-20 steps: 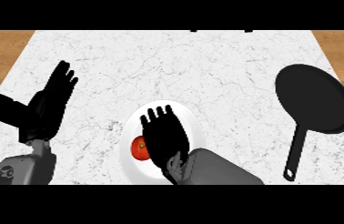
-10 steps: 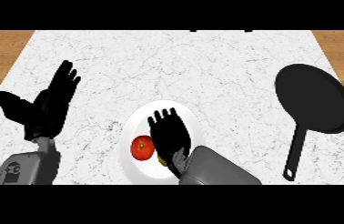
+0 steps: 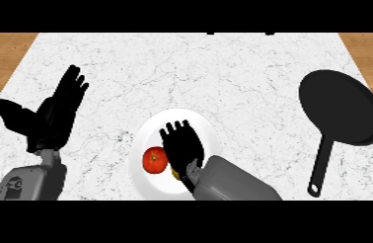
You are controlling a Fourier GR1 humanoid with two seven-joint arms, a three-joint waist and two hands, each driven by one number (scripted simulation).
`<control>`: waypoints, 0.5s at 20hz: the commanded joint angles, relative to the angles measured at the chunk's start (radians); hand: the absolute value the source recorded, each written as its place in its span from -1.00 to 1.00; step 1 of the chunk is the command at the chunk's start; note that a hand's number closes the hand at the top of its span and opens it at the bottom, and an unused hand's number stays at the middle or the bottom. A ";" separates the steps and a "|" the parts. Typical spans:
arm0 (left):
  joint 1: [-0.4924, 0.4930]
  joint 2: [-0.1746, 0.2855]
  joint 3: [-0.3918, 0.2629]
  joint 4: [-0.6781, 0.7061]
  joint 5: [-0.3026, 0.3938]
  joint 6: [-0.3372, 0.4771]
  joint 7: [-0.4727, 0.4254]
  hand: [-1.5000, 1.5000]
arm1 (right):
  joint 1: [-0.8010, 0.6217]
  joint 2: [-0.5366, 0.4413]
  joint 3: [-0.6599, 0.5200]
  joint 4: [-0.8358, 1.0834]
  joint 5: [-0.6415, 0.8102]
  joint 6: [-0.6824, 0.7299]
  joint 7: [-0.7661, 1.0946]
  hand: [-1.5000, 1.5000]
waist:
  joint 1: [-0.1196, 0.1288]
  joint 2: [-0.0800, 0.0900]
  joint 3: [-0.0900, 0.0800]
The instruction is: Pick the lemon from the plate and place it in the pan
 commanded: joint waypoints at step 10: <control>-0.006 -0.001 0.010 -0.021 -0.002 -0.012 0.047 0.00 | -0.017 0.000 0.091 0.075 -0.031 -0.152 -0.130 1.00 | 0.000 0.000 0.000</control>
